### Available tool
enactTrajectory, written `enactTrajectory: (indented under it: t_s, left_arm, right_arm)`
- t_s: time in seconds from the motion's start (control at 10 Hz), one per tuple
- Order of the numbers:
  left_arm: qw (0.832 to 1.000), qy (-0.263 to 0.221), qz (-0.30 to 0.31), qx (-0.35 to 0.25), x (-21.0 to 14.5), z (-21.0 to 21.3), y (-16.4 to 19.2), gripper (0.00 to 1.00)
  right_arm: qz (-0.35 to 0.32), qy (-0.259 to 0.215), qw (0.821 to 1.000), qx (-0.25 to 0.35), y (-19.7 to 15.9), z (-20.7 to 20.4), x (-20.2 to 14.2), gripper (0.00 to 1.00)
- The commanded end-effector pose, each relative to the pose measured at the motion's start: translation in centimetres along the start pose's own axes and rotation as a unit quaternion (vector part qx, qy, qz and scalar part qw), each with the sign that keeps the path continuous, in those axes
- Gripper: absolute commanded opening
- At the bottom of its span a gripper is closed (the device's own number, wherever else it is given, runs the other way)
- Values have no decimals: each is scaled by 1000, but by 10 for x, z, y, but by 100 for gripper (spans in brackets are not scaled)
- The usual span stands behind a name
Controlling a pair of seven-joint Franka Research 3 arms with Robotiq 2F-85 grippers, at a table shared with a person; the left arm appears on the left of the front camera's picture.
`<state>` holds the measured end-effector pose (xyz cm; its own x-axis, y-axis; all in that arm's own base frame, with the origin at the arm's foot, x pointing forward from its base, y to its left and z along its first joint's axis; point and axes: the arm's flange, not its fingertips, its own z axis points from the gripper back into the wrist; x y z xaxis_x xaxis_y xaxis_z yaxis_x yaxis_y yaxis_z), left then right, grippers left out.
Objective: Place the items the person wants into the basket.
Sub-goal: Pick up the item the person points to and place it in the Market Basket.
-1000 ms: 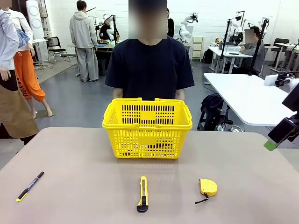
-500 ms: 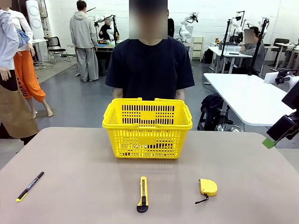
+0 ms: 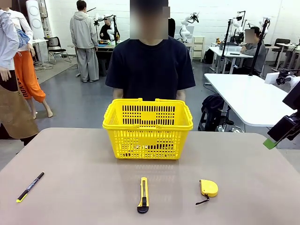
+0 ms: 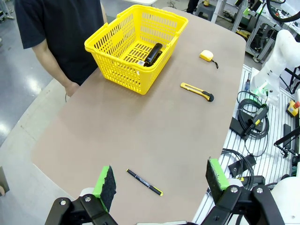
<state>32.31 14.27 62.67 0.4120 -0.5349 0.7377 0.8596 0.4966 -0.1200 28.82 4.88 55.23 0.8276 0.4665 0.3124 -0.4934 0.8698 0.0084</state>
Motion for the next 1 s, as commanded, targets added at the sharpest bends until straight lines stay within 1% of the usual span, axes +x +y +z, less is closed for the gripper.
enactTrajectory:
  t_s: [0.0,0.8,0.9]
  left_arm:
    - [1000,-1,-7,-4,-1,0,0,100]
    - [1000,-1,-7,-4,-1,0,0,100]
    - [1000,-1,-7,-4,-1,0,0,100]
  right_arm:
    - [3,5,1000,-4,-1,-2,-2,100]
    - [3,5,1000,-4,-1,-2,-2,100]
    - [0,0,1000,0,0,0,0,100]
